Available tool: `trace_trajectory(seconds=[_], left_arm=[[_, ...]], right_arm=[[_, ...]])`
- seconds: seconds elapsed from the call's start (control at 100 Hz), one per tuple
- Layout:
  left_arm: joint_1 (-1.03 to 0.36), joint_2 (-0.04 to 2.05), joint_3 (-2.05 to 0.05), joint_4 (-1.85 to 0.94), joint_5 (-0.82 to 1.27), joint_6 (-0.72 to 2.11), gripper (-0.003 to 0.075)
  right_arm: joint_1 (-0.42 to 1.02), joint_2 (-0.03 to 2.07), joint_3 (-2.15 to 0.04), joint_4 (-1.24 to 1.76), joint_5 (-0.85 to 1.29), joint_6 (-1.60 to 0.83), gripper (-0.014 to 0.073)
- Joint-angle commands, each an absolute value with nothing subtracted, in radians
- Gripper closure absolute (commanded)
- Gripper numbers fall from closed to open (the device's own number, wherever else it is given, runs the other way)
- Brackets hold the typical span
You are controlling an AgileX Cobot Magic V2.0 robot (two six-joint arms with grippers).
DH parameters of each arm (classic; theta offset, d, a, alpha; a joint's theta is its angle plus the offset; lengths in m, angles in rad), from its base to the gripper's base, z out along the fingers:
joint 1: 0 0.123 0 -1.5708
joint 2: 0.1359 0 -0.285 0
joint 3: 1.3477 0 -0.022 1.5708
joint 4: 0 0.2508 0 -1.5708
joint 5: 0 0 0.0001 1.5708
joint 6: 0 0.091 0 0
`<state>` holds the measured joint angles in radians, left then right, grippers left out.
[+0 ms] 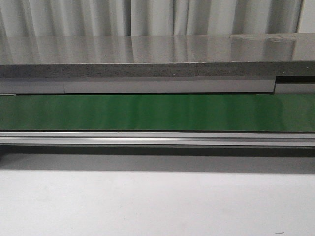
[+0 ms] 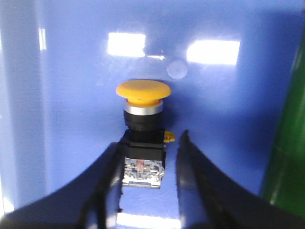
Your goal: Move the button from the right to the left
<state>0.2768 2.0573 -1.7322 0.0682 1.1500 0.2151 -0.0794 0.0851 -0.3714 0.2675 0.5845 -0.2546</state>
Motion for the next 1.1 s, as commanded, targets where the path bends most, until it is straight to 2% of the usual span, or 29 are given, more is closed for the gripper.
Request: trace_trajectory(seconds=[0.0,0.04,0.41,0.63,1.09], left_arm=[[0.264,1.951,-1.769,0.035,1.164,0.172,0.0655],[0.251,1.938,-1.769,0.020,1.171,0.181,0.0740],[0.055,1.845,-1.769,-0.087,1.144,0.199,0.0741],[-0.004,1.769,-1.755,-0.097,1.145,0.199,0.0741],[-0.014,1.388,-1.357,-0.124,0.861,0.200,0.0741]], right_arm=[[-0.080,0.097,-0.395,0.273,0.510,-0.260,0.0661],[-0.080,0.097,-0.395,0.273,0.510,-0.260,0.0661],[-0.080,0.097,-0.395,0.273,0.510,-0.260,0.0661],[-0.080,0.097,-0.395,0.273,0.510,-0.260,0.0661],[-0.080,0.097,-0.395,0.273,0.510,-0.260,0.0661]])
